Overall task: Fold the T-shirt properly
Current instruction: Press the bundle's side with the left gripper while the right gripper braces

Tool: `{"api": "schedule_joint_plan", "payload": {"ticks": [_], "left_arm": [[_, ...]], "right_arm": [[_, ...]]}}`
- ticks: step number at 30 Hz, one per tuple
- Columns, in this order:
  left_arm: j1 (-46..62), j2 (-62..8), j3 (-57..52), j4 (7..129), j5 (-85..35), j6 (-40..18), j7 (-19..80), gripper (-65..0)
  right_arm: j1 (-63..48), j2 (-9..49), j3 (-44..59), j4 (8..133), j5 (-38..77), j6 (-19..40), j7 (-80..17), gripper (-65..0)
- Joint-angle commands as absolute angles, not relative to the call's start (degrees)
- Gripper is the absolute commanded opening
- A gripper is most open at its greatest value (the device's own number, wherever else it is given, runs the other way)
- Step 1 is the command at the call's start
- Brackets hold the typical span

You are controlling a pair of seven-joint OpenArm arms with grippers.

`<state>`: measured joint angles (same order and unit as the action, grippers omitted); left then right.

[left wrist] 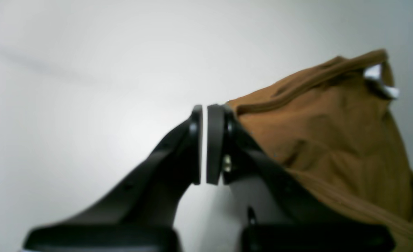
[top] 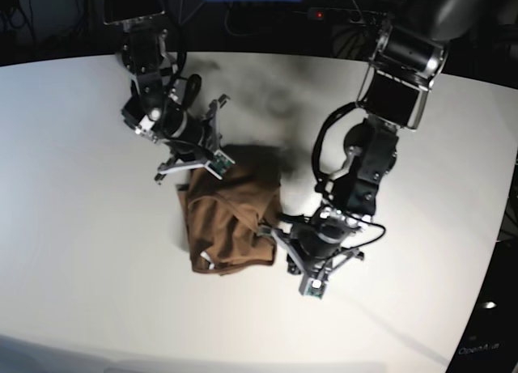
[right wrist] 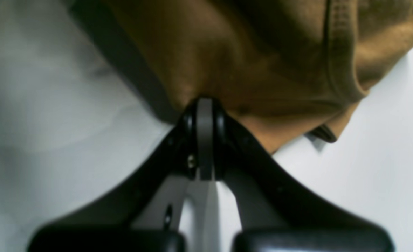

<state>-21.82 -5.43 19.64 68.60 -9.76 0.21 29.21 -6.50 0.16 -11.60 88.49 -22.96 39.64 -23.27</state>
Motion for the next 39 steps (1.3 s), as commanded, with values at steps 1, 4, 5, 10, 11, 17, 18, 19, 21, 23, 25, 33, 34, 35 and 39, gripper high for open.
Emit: {"api": "schedule_joint_plan", "payload": {"ticks": [1, 4, 5, 10, 11, 17, 18, 19, 21, 23, 25, 33, 34, 35, 39], "left_arm": [[-23.96, -4.35, 19.74, 68.44, -9.98, -0.22, 26.86, -62.7], [-24.92, -3.74, 19.74, 65.01, -9.10, -0.22, 25.19, -62.7], [-25.01, -3.03, 19.74, 64.04, -9.01, -0.22, 24.48, -62.7], [-27.03, -1.89, 19.74, 60.26, -8.75, -0.22, 23.16, -62.7], [-27.56, -1.80, 19.74, 59.30, -8.75, -0.22, 23.08, -62.7], [-29.32, -0.57, 19.65, 53.67, -5.49, -0.22, 18.15, -62.7], [-29.67, -0.31, 19.65, 52.70, -4.62, -0.22, 17.36, -62.7], [-30.02, 0.66, 19.65, 51.47, -4.09, -0.22, 16.75, -62.7], [-30.99, 1.63, 19.65, 48.22, -3.03, -0.22, 15.87, -62.7], [-31.96, 1.80, 19.65, 45.05, -2.33, -0.22, 14.64, -62.7], [-32.66, 2.86, 19.74, 41.63, -1.89, -0.22, 12.62, -62.7], [-36.18, 3.74, 19.38, 30.64, 4.62, 0.40, 5.58, -62.7], [-36.44, 3.38, 19.38, 30.81, 4.62, 0.40, 5.67, -62.8], [-36.79, 3.30, 19.30, 31.43, 4.62, 0.40, 5.76, -62.8], [-36.88, 1.80, 14.37, 38.46, 4.53, 0.04, 11.65, -62.8]], "right_arm": [[-5.93, 0.22, -11.56, 88.92, -23.16, 40.00, -23.78, -64.7], [-5.93, 0.31, -11.56, 88.92, -23.16, 40.00, -23.78, -64.7], [-5.93, 0.31, -11.56, 88.92, -23.16, 40.00, -23.78, -64.7], [-6.02, 0.31, -11.56, 88.92, -23.16, 40.00, -23.78, -64.7], [-6.02, 0.31, -11.56, 88.92, -23.16, 40.00, -23.87, -64.7], [-6.11, 0.31, -11.56, 88.92, -23.25, 40.00, -23.87, -64.7], [-6.11, 0.31, -11.56, 88.92, -23.25, 40.00, -23.87, -64.7], [-6.11, 0.31, -11.56, 88.92, -23.25, 40.00, -23.87, -64.7], [-6.11, 0.31, -11.56, 88.92, -23.25, 40.00, -23.87, -64.7], [-6.11, 0.31, -11.56, 88.92, -23.25, 40.00, -23.87, -64.7], [-6.02, 0.31, -11.56, 88.92, -23.25, 40.00, -24.04, -64.7], [-6.02, 0.31, -11.56, 88.92, -23.34, 40.00, -24.04, -64.7], [-5.93, 0.31, -11.56, 88.84, -23.34, 40.00, -24.04, -64.7], [-5.93, 0.31, -11.56, 88.84, -23.34, 40.00, -24.04, -64.7], [-5.93, 0.31, -11.56, 88.84, -23.34, 40.00, -24.04, -64.7]]}}
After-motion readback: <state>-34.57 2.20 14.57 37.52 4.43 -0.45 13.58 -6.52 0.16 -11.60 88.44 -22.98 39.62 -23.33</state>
